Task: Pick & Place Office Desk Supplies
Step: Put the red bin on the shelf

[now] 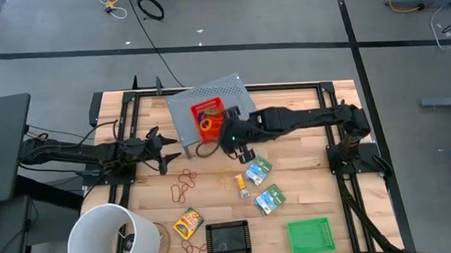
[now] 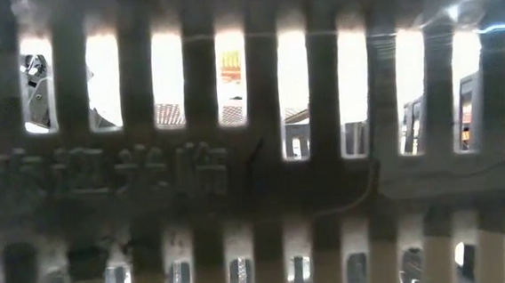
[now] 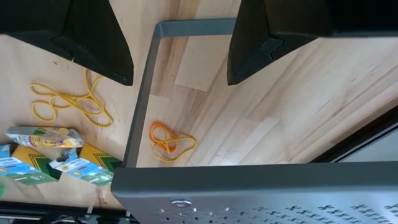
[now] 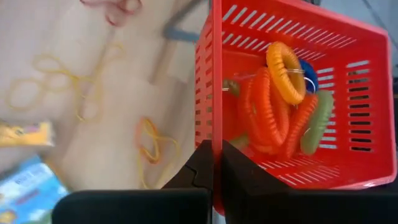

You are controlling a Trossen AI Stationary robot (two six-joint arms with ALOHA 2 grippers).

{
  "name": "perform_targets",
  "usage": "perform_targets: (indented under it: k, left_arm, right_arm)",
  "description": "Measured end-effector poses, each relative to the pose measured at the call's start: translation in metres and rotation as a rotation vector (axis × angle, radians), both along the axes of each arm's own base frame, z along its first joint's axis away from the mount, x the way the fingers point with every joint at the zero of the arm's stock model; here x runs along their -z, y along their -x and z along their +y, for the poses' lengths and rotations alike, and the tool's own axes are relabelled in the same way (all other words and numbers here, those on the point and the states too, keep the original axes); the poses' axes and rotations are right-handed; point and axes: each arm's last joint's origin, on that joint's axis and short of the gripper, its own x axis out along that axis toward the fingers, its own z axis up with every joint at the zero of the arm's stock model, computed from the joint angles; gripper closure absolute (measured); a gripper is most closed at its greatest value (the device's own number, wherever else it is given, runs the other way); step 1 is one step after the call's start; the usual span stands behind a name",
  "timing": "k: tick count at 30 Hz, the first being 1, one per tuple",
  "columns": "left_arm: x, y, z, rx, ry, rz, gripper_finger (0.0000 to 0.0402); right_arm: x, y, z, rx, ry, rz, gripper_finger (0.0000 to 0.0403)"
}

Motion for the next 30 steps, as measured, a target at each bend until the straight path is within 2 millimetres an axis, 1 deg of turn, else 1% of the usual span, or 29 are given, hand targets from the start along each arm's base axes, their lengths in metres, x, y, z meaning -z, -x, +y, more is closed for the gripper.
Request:
perform_targets:
  k: [7,13,22,25,30]
  left_arm:
    - [0.0,0.0,0.0,0.002,0.006,0.003,0.014]
    - [0.001,0.0,0.0,0.004,0.007,0.005,0.014]
    - [0.001,0.0,0.0,0.004,0.007,0.006,0.014]
    - [0.001,0.0,0.0,0.004,0.007,0.005,0.014]
    - [0.001,0.0,0.0,0.004,0.007,0.006,0.014]
  right_arm:
    - [0.002,0.006,-0.039,0.076,-0.011,0.05,0.0395]
    - [0.004,0.013,-0.062,0.122,-0.022,0.1,0.0395]
    - [0.007,0.023,-0.088,0.167,-0.079,0.158,0.0395]
    - [0.008,0.029,-0.097,0.182,-0.126,0.183,0.0395]
    - [0.009,0.032,-0.104,0.201,-0.143,0.192,0.0395]
